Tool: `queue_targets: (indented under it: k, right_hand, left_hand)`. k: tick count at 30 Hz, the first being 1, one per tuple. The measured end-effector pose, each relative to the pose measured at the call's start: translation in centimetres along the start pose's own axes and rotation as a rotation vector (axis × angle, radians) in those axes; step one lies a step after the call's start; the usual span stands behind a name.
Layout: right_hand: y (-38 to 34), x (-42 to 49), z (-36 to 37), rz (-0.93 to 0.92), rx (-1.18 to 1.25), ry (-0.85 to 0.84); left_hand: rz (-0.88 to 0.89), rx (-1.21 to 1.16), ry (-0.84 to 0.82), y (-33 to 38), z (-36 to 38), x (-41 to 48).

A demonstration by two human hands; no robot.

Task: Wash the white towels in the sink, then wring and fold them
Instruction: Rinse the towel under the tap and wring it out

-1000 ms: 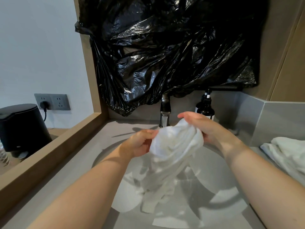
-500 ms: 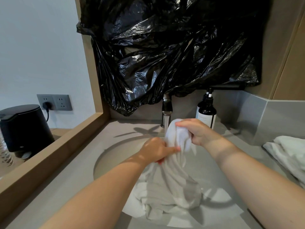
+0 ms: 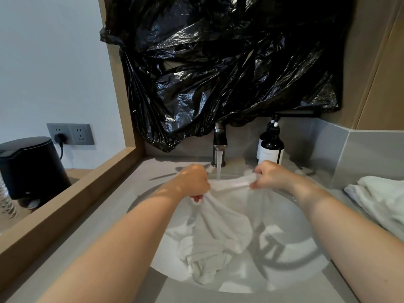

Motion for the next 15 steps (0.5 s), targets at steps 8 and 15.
queue_targets:
  k: [8,15]
  right_hand:
    - [-3.7,-2.1,1.5,-0.119,-0.046,-0.476]
    - [-5.5,-1.2,2.2,-0.064,0.493,-0.085]
  left_hand:
    - [0.026,-0.511,0.099,1.7,-2.0,-0.2]
    - [0.073,-1.041,0.075,0.8,-2.4,0.0]
Point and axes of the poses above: each hand's wrist, its own x-axis towards the middle knuckle, its own z-axis out of the palm, y = z × x, the point moved 5 cm from there along x, towards the middle knuckle, and after that the axes turned 6 degrees about y, right-handed, at the moved point
